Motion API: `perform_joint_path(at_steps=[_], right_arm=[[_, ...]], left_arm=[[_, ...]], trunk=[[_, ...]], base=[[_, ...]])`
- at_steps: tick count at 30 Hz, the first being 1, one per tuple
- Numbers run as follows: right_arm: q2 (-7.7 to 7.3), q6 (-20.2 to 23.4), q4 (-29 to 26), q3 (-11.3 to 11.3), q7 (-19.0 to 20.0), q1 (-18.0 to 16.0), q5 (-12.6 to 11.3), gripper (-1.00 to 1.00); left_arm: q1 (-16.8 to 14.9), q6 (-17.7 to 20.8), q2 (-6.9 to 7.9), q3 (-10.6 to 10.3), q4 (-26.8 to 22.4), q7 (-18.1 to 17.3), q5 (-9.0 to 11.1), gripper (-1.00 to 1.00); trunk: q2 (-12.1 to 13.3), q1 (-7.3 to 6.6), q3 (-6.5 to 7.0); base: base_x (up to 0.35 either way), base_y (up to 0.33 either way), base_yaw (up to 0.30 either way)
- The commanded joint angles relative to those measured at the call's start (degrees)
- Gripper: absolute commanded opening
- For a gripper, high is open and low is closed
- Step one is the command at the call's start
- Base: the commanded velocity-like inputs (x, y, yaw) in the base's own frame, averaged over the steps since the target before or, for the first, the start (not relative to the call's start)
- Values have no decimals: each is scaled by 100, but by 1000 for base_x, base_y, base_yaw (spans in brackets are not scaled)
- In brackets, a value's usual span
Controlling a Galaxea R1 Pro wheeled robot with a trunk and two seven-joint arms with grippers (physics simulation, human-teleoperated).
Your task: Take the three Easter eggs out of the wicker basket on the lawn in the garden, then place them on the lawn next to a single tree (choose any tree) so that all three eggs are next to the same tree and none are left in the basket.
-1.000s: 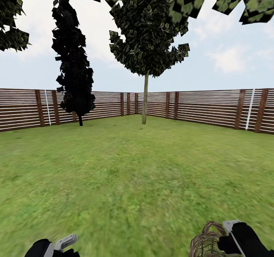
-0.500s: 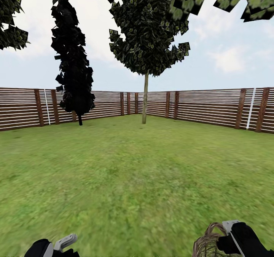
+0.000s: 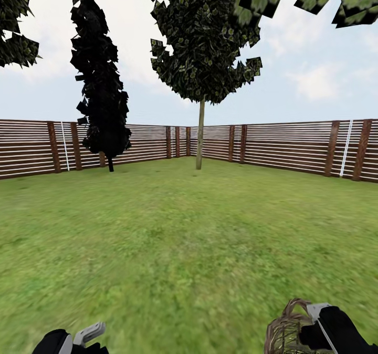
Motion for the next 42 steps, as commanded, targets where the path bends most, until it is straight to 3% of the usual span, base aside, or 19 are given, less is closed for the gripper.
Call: perform_joint_path(at_steps=[1, 10, 12, 14, 15, 16, 20, 26, 36, 42], right_arm=[[1, 19, -7, -10, 55, -3, 60, 100], [-1, 14, -7, -13, 52, -3, 61, 100], [-3, 14, -7, -16, 54, -3, 59, 100], [0, 16, -7, -15, 55, -3, 64, 100], [3, 14, -7, -10, 55, -3, 67, 100], [6, 14, -7, -9, 55, -3, 65, 100], [2, 14, -7, -15, 58, -3, 42, 100], [1, 14, -7, -17, 55, -3, 64, 100], [-7, 14, -15, -65, 55, -3, 63, 100], [-8, 14, -15, -42, 51, -3, 69, 100]], left_arm=[[-4, 23, -1, 13, -4, -29, -12, 100], [-4, 17, 58, 10, -65, -28, -19, 100], [-33, -118, 339, 18, -246, -29, 2, 100], [-84, -340, 522, 25, -320, -29, 55, 100], [-297, -545, 751, 53, -659, -14, 385, 100], [-410, -588, 805, 59, -748, -9, 540, 100], [-743, -870, 818, 64, -828, 14, 741, 100], [-860, -1410, 802, 57, -819, 31, 783, 100], [-865, -1488, 770, 54, -789, 41, 787, 100], [-865, -1601, 692, 40, -571, 49, 789, 100]], trunk=[[-45, 22, -26], [-406, 219, -187], [-486, 263, -223], [-566, 307, -259], [-606, 329, -277], [-646, 351, -295], [-729, 400, -375], [-737, 416, -508], [-751, 441, -730], [-759, 457, -862]], base=[[0, 0, 0], [0, 0, 0], [0, 0, 0], [0, 0, 0], [0, 0, 0], [0, 0, 0], [0, 0, 0], [0, 0, 0], [5, 0, 0], [262, 0, 0]])
